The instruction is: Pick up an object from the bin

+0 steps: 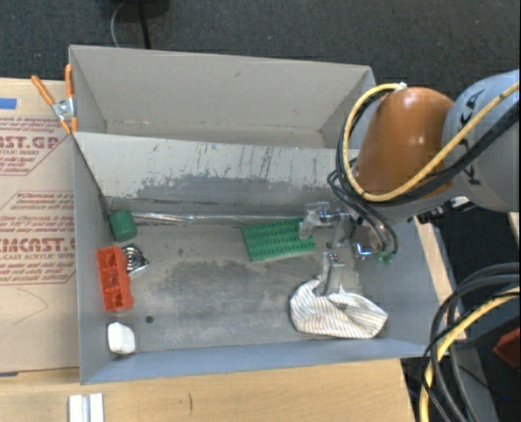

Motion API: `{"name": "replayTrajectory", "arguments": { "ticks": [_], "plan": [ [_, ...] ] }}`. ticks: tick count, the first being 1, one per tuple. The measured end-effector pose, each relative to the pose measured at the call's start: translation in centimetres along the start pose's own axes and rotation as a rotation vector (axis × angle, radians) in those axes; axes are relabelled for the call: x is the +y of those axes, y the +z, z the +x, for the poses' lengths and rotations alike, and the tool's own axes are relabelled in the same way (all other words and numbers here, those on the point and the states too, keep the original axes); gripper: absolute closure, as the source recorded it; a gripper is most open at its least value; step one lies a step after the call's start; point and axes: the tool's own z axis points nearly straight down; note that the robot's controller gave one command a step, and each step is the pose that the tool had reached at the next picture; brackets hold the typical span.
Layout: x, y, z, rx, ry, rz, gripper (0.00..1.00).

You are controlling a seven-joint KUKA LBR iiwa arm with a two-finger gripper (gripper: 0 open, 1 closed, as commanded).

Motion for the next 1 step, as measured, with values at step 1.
{"name": "replayTrajectory", "arguments": {
  "ticks": [1],
  "plan": [
    [0.00, -0.44, -0.16, -0.008, 0.000, 0.001, 0.00]
  ]
}}
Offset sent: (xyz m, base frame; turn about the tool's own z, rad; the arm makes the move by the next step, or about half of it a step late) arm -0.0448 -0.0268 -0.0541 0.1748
